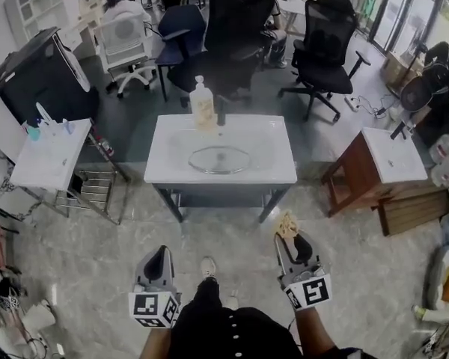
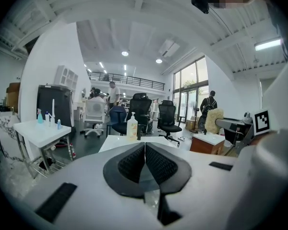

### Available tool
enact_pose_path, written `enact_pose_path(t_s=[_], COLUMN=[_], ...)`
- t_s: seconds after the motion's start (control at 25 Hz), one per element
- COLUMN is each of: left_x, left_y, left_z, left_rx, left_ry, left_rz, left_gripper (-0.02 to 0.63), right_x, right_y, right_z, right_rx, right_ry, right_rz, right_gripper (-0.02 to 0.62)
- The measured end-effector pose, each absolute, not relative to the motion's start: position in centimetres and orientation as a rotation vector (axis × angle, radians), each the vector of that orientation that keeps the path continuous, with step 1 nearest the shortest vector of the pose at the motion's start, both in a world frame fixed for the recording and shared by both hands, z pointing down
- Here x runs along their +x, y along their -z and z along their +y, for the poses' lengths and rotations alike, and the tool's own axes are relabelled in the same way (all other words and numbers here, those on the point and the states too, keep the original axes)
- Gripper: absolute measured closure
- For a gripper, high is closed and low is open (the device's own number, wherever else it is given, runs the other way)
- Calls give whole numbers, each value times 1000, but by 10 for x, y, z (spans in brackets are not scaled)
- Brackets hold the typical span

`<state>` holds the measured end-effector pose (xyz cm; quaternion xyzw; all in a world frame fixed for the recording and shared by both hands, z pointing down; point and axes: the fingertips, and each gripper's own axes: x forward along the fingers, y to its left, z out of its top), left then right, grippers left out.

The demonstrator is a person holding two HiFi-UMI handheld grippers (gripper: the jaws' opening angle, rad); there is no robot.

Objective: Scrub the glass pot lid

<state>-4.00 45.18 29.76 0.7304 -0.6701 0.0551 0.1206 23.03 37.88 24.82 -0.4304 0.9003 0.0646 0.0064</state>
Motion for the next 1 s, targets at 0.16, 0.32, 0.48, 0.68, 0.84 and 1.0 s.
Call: enact_pose_path(t_s=[0.16, 0.32, 0.48, 0.68, 0.84, 1.0], left_x=[-50, -61, -72, -89, -103, -120], left_y=[-296, -292, -289, -287, -290, -290], left_z=[410, 371, 334, 298, 272, 250], left_rx=[2160, 2181, 2208, 2223, 2238, 2254], left_ry=[-155, -157, -161, -153, -143, -143], left_rz=[-1942, -1926, -1915, -1894, -1872, -1856], left_gripper=[578, 578, 578, 578, 578, 580], right_x=[217, 203, 192, 177, 165, 151], right_y=[-244, -235, -234, -231, -236, -230], right_z=[344, 313, 282, 248, 224, 205], right_rx=[-1360, -1360, -1376, -1410, -1447, -1470], right_ry=[-218, -248, -260, -267, -269, -272], right_rz=[2806, 2797, 2788, 2776, 2775, 2749], right_gripper=[462, 462, 462, 462, 462, 462])
